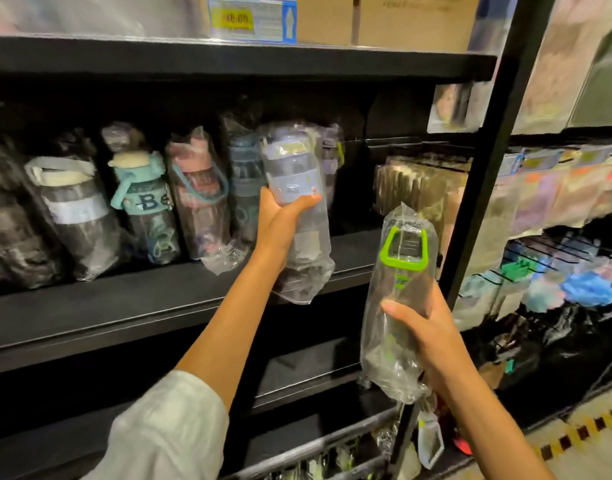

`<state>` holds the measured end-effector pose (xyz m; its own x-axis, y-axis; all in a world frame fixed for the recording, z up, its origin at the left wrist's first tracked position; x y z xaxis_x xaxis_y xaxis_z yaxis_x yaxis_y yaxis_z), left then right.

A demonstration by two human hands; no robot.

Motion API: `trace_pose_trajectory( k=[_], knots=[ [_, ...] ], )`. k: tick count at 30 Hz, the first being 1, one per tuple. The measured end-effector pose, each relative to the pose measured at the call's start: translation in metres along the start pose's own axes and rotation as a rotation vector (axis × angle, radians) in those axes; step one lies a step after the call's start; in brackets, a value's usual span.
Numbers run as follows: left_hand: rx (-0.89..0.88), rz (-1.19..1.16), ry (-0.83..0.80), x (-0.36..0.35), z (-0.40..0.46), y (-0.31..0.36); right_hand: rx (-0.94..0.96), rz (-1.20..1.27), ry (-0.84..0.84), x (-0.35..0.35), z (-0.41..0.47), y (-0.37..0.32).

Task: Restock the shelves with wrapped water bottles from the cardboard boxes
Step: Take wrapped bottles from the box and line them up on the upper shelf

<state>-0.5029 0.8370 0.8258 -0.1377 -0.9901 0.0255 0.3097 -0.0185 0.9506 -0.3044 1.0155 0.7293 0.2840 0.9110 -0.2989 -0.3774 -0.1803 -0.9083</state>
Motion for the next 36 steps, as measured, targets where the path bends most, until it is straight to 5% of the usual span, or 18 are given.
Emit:
trace_pose_trajectory(
  k=[13,17,21,36],
  knots=[
    [0.303,0.304,0.125,-0.049,0.091,-0.064,0.030,0.064,-0.142,0.062,0.070,-0.015],
    [0.105,0.495,0.251,-0.054,0.112,-0.063,0.024,0.065,-0.179,0.075,0.085,-0.015],
    [0.057,0.416,0.398,-0.056,0.117,-0.051,0.012,0.070,-0.206,0.082,0.095,-0.012],
    [0.061,0.475,0.390,-0.054,0.134,-0.057,-0.072,0.104,-0.261,0.087,0.109,-0.004]
  ],
)
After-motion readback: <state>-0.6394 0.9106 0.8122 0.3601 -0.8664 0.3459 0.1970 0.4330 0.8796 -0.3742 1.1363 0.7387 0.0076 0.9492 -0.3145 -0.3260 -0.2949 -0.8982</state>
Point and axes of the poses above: each hand's wrist, its own z-axis towards the middle knuckle, its own x-axis out of the back of the hand, y = z × x, the point moved 4 cm from there along z, towards the middle knuckle, and after that the axes turned 13 degrees about z, right-handed, at the moved point
